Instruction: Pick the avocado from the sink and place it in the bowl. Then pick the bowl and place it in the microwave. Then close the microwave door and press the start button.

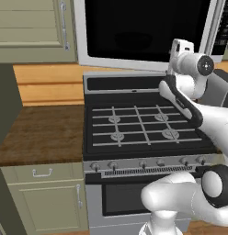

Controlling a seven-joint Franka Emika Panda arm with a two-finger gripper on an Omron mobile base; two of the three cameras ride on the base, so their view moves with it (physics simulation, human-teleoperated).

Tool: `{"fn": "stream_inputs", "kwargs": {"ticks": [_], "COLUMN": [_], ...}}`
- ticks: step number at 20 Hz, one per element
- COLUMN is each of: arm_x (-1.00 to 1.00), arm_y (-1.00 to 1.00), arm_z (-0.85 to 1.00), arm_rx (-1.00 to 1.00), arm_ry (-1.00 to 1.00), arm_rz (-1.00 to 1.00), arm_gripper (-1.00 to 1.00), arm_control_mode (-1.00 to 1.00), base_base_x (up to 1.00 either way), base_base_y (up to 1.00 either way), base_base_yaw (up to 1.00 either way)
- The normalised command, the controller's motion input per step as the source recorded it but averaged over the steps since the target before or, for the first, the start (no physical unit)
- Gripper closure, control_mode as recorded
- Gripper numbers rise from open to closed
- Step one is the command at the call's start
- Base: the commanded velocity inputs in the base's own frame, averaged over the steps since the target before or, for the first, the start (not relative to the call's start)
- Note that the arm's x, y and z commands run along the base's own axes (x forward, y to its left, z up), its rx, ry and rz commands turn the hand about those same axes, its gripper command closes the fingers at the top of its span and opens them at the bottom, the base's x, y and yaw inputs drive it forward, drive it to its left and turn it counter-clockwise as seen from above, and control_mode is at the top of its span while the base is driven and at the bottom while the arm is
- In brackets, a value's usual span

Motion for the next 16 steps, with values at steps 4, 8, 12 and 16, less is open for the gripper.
{"fn": "stream_inputs", "kwargs": {"ticks": [4,8,12,16], "arm_x": [0.68,0.57,0.66,0.80], "arm_y": [-0.06,-0.14,-0.13,-0.01], "arm_z": [0.03,-0.03,-0.18,-0.36], "arm_rx": [0.02,0.02,0.01,0.00], "arm_ry": [0.11,0.01,0.00,0.02], "arm_rz": [0.19,0.15,0.14,0.12], "arm_gripper": [-1.00,-1.00,-1.00,-1.00], "arm_control_mode": [-1.00,-1.00,-1.00,-1.00], "base_base_x": [0.00,0.00,0.00,0.00], "base_base_y": [0.00,0.00,0.00,0.00], "base_base_yaw": [0.00,0.00,0.00,0.00]}}
